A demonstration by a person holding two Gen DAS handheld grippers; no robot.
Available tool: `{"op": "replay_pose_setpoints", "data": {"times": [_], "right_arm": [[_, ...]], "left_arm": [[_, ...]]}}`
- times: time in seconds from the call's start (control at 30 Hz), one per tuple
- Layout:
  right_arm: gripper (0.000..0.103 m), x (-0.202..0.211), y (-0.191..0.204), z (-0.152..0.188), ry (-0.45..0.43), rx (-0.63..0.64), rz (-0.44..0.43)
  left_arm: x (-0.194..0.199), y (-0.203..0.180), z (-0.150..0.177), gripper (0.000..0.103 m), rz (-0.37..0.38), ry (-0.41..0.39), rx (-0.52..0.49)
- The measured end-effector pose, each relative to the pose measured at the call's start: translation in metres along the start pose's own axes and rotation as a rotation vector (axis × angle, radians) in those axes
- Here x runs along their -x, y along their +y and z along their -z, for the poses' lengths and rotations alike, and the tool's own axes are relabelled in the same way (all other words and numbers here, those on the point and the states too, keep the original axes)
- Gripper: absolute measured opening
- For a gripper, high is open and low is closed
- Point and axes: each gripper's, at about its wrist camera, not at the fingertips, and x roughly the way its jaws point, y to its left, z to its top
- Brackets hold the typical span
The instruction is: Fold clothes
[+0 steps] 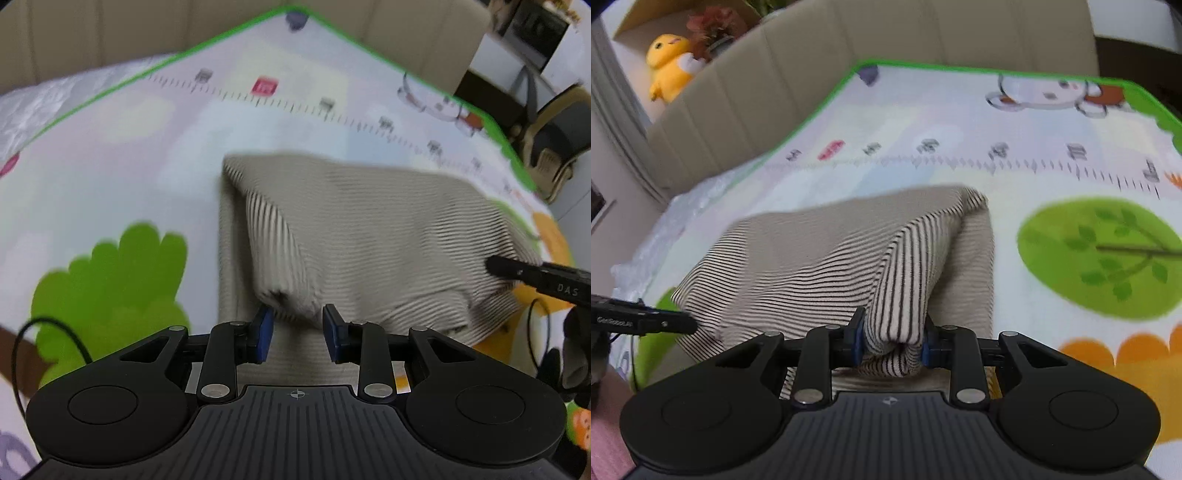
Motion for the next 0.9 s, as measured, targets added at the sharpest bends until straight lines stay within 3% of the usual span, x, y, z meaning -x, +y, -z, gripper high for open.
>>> {"op": "replay_pose_setpoints", "data": {"times": [0.07,0.17,0.23,0.3,0.43,0.5,0.53,0.63,0.77,0.9], "right_arm": [[0.032,-0.001,-0.009,0.003,0.002,-0.056,-0.002],[0.044,0.003,-0.014,0.006,-0.015,-0.108,-0.029],[0.048,0.001,-0.014,0.007,-0.022,-0.114,-0.039],[0.049,-0.004,-0.011,0.008,-0.021,-0.107,-0.041],[0.050,-0.012,0.001,0.012,-0.026,-0.069,-0.023],[0.030,-0.006,0.006,0.010,-0.042,-0.029,-0.021],[0.028,0.000,0.007,0.007,-0.054,-0.027,-0.034],[0.024,0.021,0.007,-0.003,-0.093,-0.045,-0.092],[0.023,0.044,0.008,-0.005,-0.121,-0.082,-0.172],[0.024,0.033,0.002,0.005,-0.062,-0.066,-0.125]], "left_arm": [[-0.004,0.003,0.004,0.033,-0.018,0.018,0.019],[0.007,0.011,-0.003,0.039,0.015,-0.062,0.084],[0.006,0.014,-0.011,0.061,0.042,-0.081,0.112],[-0.003,0.012,-0.016,0.071,0.038,-0.071,0.113],[-0.035,0.002,-0.018,0.070,-0.026,-0.026,0.072],[-0.042,-0.002,-0.018,0.062,-0.051,-0.025,0.048],[-0.039,-0.003,-0.019,0.045,-0.057,-0.031,0.043],[-0.025,-0.001,-0.023,0.022,-0.048,-0.056,0.047],[0.010,-0.002,-0.025,0.018,0.017,-0.093,0.043],[0.026,-0.008,-0.015,0.018,0.016,-0.079,0.017]]}}
